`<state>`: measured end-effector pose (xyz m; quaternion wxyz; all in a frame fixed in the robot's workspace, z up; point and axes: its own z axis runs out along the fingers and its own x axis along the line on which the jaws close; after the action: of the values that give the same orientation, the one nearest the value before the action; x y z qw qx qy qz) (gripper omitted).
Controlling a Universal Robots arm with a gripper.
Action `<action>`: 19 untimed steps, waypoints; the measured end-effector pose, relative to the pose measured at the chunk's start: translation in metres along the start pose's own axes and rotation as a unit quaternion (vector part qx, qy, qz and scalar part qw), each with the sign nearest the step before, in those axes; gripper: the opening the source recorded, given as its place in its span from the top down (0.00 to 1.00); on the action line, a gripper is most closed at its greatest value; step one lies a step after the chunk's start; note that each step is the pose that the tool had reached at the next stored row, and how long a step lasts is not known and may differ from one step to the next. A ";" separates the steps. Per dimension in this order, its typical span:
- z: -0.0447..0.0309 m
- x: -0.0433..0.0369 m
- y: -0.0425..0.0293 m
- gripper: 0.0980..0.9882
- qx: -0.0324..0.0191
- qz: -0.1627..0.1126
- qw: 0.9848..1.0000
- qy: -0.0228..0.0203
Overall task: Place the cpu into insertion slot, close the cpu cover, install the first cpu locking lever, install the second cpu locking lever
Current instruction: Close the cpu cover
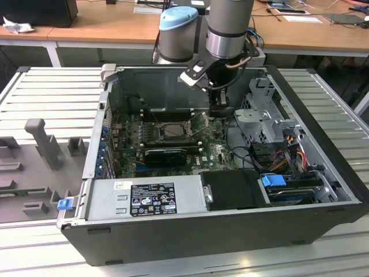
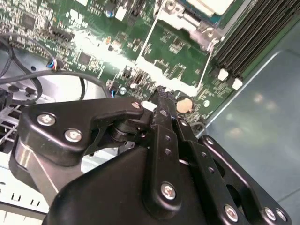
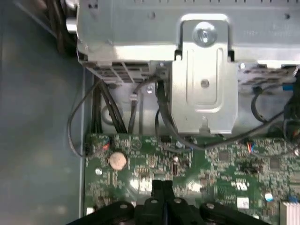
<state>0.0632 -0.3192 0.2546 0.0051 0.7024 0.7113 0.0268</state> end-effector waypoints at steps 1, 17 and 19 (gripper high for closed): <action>0.0008 0.0000 0.0018 0.99 0.000 0.000 1.000 0.000; 0.0077 -0.0002 0.0027 0.99 0.018 0.000 1.000 0.000; 0.0075 -0.0003 0.0001 0.99 0.018 0.000 1.000 0.000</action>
<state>0.0636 -0.3192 0.2470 -0.0078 0.7024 0.7116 0.0140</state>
